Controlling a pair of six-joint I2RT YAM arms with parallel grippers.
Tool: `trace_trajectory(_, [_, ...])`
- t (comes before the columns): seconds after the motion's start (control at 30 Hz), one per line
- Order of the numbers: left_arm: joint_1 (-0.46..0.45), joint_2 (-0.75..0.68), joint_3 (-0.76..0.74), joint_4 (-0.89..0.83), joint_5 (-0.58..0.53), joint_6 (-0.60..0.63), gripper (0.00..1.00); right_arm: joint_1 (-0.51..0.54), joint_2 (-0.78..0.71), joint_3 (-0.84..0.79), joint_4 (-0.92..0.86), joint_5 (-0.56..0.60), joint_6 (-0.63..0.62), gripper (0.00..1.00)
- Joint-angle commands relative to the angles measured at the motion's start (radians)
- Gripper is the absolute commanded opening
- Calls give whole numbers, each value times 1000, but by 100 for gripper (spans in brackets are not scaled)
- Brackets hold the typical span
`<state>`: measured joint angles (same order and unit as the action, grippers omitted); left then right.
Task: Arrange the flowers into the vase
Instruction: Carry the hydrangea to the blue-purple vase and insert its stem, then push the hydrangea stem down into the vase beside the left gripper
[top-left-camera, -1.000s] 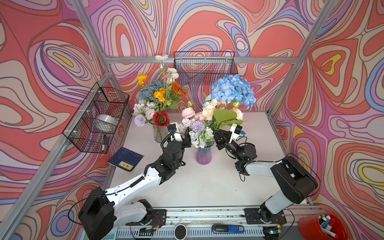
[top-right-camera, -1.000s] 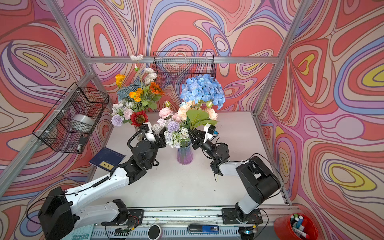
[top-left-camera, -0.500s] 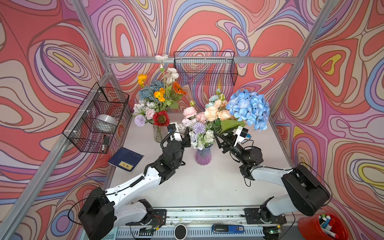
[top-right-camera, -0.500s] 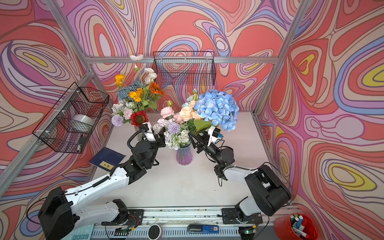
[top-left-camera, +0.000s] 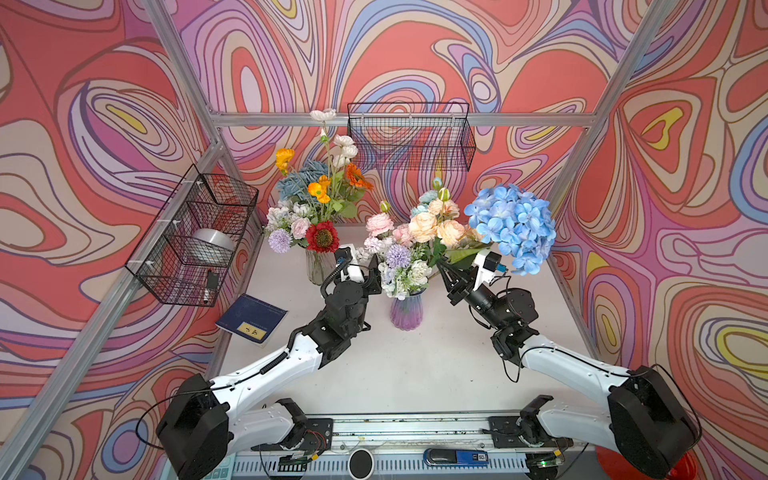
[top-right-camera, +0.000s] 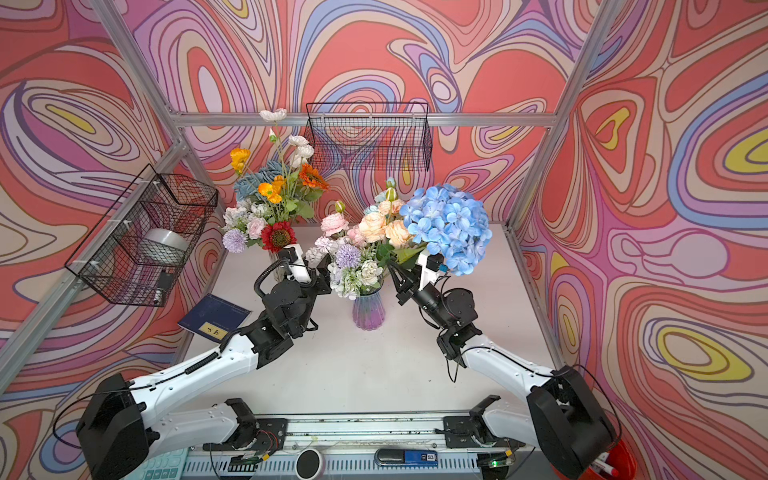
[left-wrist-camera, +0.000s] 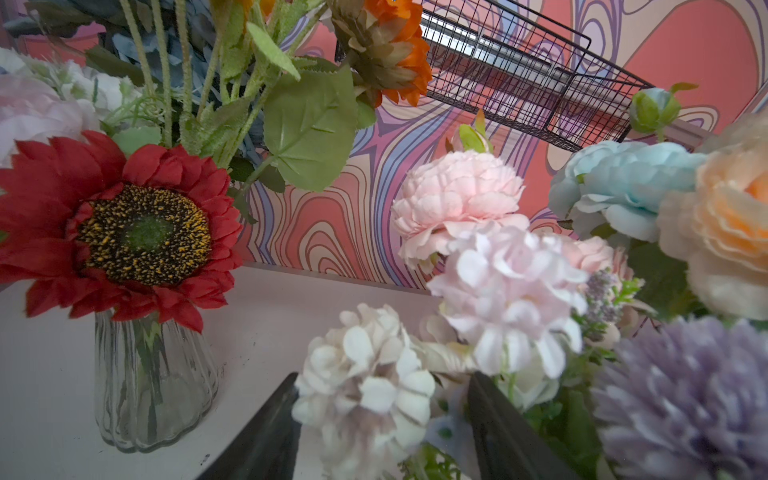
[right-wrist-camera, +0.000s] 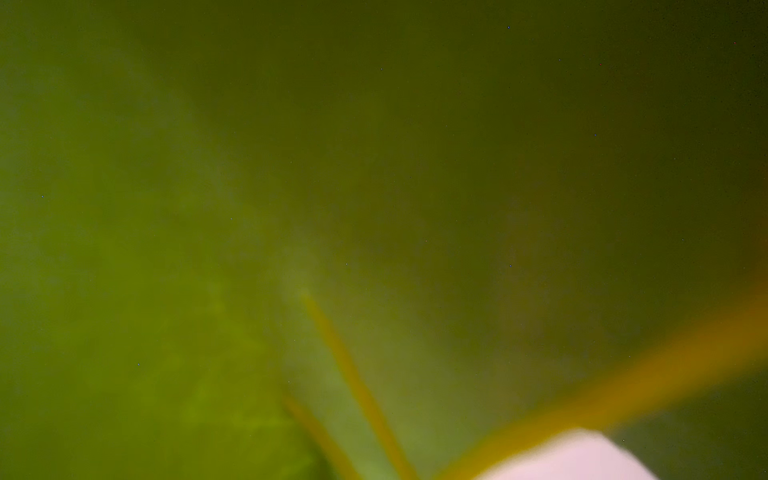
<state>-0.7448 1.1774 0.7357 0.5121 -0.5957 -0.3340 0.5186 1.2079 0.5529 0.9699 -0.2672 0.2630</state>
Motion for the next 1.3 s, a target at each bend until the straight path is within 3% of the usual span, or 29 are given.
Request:
trace_trajectory(0.0, [7, -18, 18, 3, -7, -11, 65, 6, -5, 22, -145, 8, -28, 5])
trace_trajectory(0.1, [7, -21, 18, 2, -7, -11, 65, 13, 8, 36, -201, 11, -44, 0])
trace_trajectory(0.33, [7, -18, 21, 2, -4, -14, 66, 45, 53, 67, -327, 23, -107, 0])
trace_trajectory(0.6, [7, -12, 22, -2, 1, -20, 65, 55, 87, 67, -383, 26, -117, 6])
trace_trajectory(0.67, [7, -11, 23, -5, 5, -25, 65, 56, 85, 68, -393, 24, -116, 14])
trace_trajectory(0.73, [7, -12, 24, -9, 9, -29, 66, 57, 72, 68, -404, 20, -114, 29])
trace_trajectory(0.83, [7, -13, 24, -13, 17, -35, 67, 55, 37, 72, -427, 9, -114, 44])
trace_trajectory(0.9, [7, -15, 24, -19, 29, -45, 69, 56, 8, 75, -447, 8, -113, 49])
trace_trajectory(1.27, [7, -32, 19, -53, 48, -74, 78, 55, -162, 95, -662, 90, -121, 55])
